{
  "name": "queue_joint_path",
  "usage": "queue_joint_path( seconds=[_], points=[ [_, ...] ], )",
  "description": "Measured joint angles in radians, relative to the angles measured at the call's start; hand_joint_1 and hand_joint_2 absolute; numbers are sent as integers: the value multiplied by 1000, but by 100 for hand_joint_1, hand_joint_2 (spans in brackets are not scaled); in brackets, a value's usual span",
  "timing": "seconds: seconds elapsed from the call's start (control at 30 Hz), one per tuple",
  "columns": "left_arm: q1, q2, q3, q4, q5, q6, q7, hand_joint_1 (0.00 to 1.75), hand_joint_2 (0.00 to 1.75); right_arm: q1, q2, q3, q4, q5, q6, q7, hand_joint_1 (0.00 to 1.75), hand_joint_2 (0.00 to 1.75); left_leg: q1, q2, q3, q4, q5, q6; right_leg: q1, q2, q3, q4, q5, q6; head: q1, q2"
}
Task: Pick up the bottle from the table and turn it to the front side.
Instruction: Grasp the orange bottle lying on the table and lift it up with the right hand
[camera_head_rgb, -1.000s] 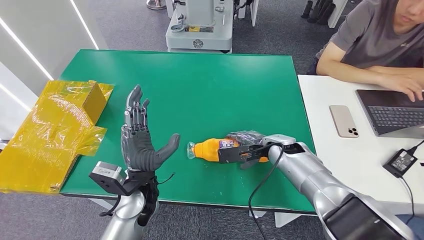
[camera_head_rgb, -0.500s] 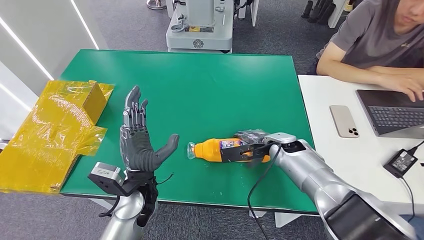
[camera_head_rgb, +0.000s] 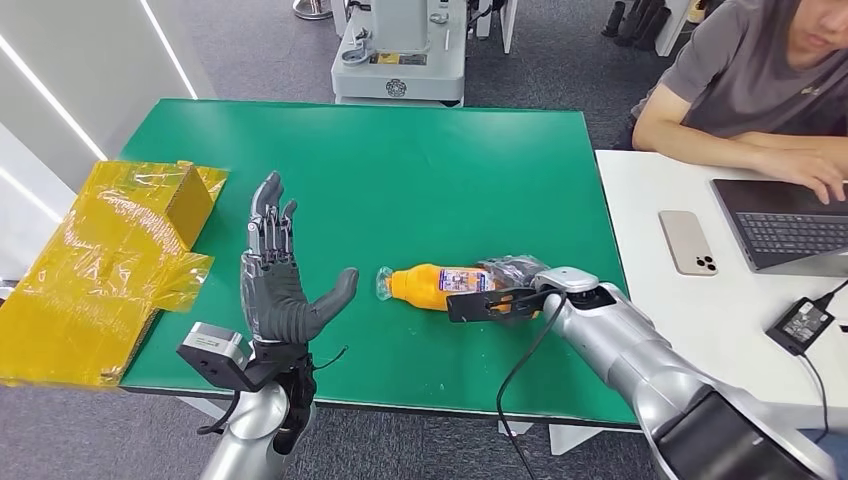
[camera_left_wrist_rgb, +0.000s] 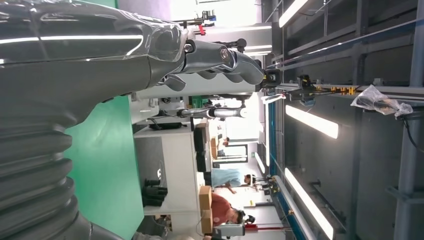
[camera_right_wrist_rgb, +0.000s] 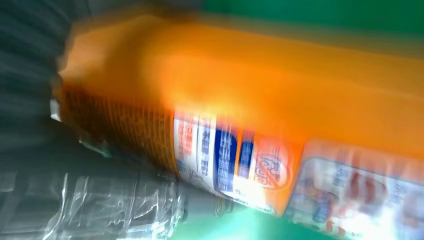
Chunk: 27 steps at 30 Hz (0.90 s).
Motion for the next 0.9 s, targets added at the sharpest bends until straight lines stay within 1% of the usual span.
queue_joint_path(
  seconds=[0.3,0.37,0.4,0.47,0.57,0.7,0.8,0.9],
  points=[
    [0,0,0,0,1,0,0,0,175,10,-10,0,-11,-4,-47,-37,175,175,0,0,0,0,0,0,0,0,0,0,0,0,0,0],
    [0,1,0,-1,2,1,0,0,175,16,-11,0,-16,-5,-74,-43,175,175,0,0,0,0,0,0,0,0,0,0,0,0,0,0],
    [2,2,0,-2,3,3,0,0,175,21,-11,0,-20,-5,-102,-44,175,175,0,0,0,0,0,0,0,0,0,0,0,0,0,0],
    [10,3,0,-10,4,10,-3,0,175,32,-10,-3,-31,-4,-191,-42,175,175,0,0,0,0,0,0,0,0,0,0,0,0,0,0],
    [26,7,0,-25,4,22,-6,0,175,46,-1,-22,-52,-8,-363,-19,175,175,0,0,-1,0,0,0,0,0,0,0,0,0,0,0],
    [31,8,0,-32,13,45,-4,0,175,64,44,-105,-93,-46,-620,16,175,175,0,0,-1,-1,0,0,0,0,-1,0,0,0,0,0],
    [28,8,0,-32,26,60,-1,0,175,72,79,-177,-123,-69,-722,18,175,175,0,0,-1,-1,0,0,0,0,-1,0,0,0,0,0],
    [23,8,0,-32,33,66,-1,0,175,80,102,-227,-142,-78,-755,11,175,175,0,0,-1,-1,0,0,0,0,-1,0,0,0,0,0]
  ],
)
